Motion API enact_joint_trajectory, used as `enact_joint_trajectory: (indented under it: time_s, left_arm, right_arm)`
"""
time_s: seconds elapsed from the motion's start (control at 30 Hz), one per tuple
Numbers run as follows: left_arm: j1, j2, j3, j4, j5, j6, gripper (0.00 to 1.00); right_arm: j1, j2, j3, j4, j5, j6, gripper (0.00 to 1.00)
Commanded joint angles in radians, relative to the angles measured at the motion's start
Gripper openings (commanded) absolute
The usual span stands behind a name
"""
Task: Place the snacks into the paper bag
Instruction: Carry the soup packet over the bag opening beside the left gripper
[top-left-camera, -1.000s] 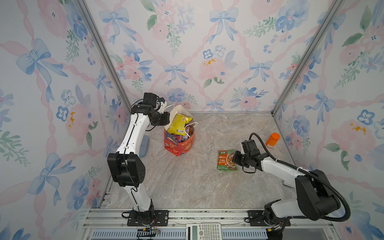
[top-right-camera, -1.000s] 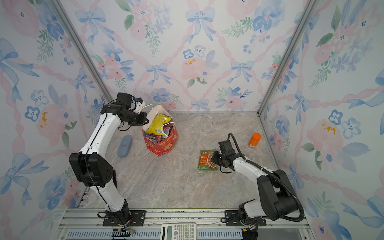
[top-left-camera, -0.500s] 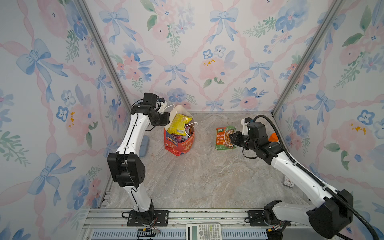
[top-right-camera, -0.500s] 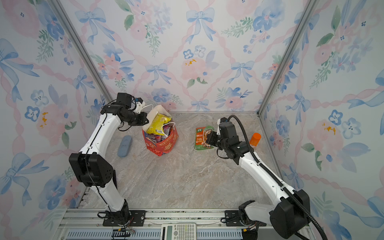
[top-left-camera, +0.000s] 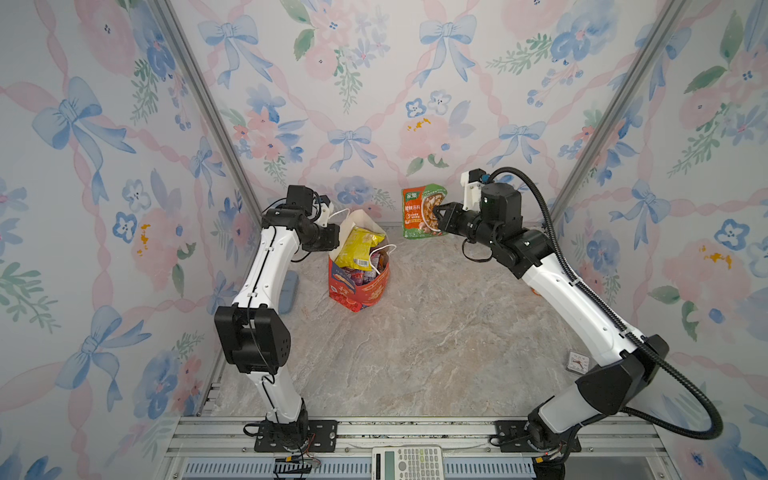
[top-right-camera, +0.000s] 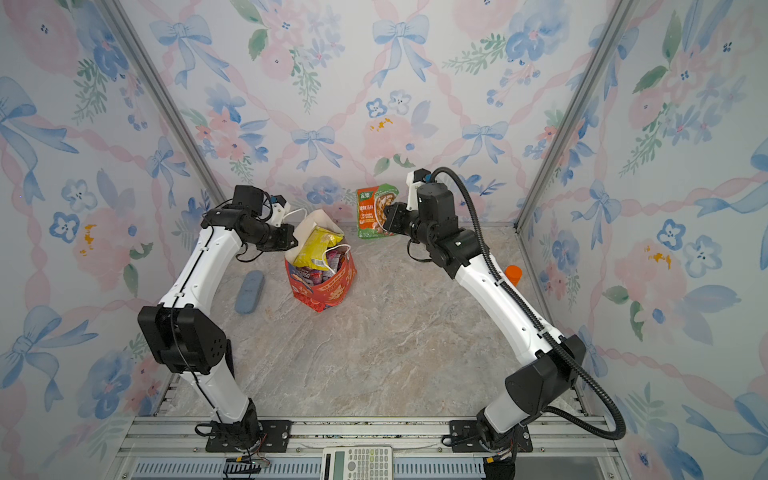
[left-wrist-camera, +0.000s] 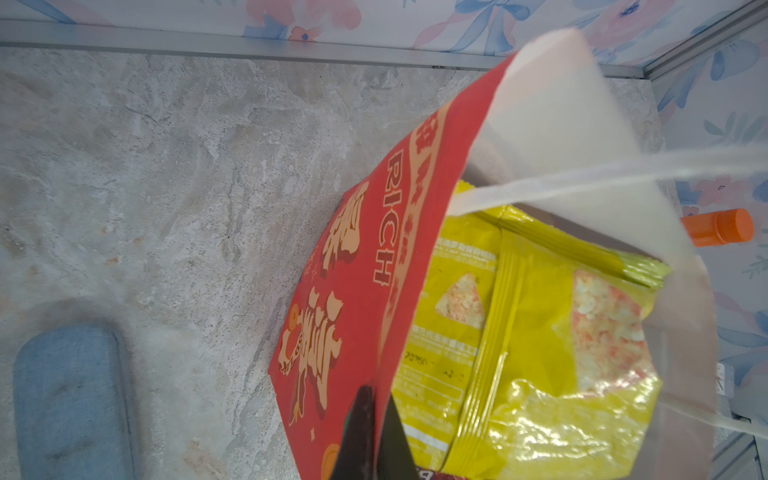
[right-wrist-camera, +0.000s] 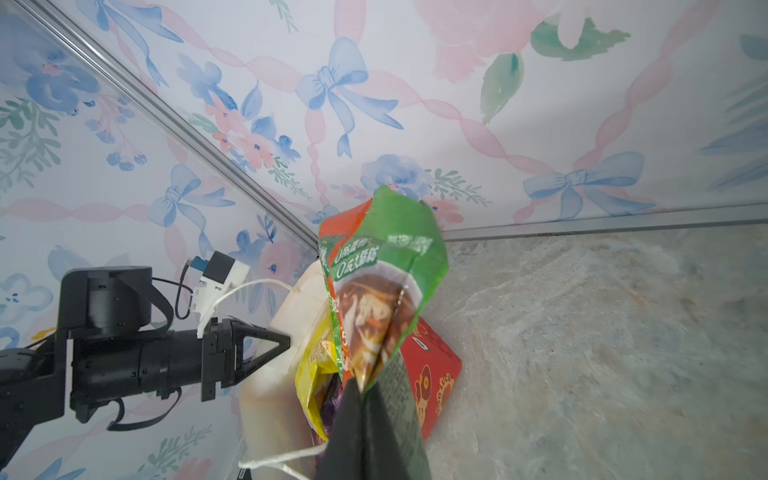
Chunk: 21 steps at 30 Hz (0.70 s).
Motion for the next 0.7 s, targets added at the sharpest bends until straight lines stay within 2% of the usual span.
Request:
enact_joint_trajectory:
  time_s: [0.0,0.37,0.67]
  left_arm:
    - [0.008,-0.01,-0.021,-0.023,0.003,-0.004,0.0]
    - [0.014,-0.016,-0.022,-0.021,0.011,-0.005,0.0]
    - [0.018,-0.018,-0.023,-0.021,0.008,-0.006,0.0]
  right_arm:
    - [0.031,0.084,0.132,-0.026,0.003,-0.032,0.0]
    - [0.137,0.354,0.488,-0.121,0.04,-0.064,0.0]
    - [0.201,0.455,0.557,-0.145,0.032,-0.042,0.0]
